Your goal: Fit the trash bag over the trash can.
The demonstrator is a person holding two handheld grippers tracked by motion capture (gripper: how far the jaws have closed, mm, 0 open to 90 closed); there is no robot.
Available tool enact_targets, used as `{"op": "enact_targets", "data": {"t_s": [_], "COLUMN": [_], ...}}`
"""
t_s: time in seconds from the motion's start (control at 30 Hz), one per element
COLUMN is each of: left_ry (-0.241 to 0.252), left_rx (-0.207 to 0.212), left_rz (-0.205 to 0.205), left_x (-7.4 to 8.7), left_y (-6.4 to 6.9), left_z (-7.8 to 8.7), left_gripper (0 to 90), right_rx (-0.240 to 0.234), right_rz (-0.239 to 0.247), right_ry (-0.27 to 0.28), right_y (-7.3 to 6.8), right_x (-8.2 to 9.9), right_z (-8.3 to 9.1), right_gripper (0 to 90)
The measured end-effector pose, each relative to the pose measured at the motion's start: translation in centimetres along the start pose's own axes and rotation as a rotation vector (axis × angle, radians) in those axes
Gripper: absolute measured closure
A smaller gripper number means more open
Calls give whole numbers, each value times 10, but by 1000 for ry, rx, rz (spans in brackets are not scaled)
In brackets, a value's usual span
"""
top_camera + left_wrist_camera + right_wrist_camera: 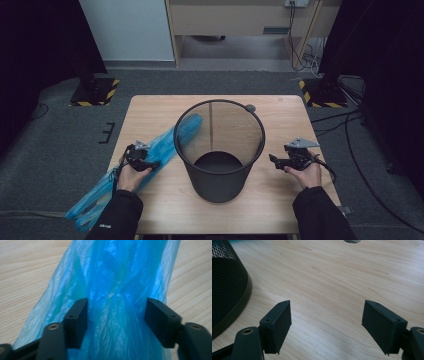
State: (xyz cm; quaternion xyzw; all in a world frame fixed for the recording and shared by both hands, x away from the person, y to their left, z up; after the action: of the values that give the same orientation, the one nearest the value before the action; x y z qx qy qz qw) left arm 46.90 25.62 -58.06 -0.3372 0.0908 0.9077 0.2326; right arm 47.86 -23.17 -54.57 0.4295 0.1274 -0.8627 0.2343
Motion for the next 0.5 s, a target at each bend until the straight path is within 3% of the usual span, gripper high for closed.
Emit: {"op": "enact_targets", "data": {"t_s": [0.17, 0.3, 0.43, 0.47, 0.5], "left_ry": [-1, -13, 36, 98, 98], "left_rx": [23, 22, 29, 42, 42], "left_rz": [53, 53, 80, 103, 103], "left_x": [2, -1, -10, -19, -19], "left_y": [-6, -2, 0, 1, 1], "left_z": [6, 12, 19, 28, 28], "left_gripper": [631, 799, 863, 870, 876], "right_rx": [1, 0, -2, 2, 2], "right_rz": [-13, -11, -9, -13, -13], "right_ry": [-7, 6, 9, 7, 7], "right_y": [2, 1, 1, 1, 1], "right_x": [1, -1, -1, -1, -1], "right_z": [0, 2, 2, 3, 3], "right_gripper": [237, 238, 238, 239, 239]}}
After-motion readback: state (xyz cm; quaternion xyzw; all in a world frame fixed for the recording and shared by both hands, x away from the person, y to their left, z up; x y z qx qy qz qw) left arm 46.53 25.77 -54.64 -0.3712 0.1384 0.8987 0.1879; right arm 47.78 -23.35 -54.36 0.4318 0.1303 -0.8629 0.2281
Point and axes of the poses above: each handheld gripper's, and its own axes: z roughly backward along the jaws, x roughly out of its underside, y roughly to its right, the point moved 8 cm from there along -z, roughly forward along the jaws, and after that the axes turned 1 degree about -z, right-handed, at the moved point
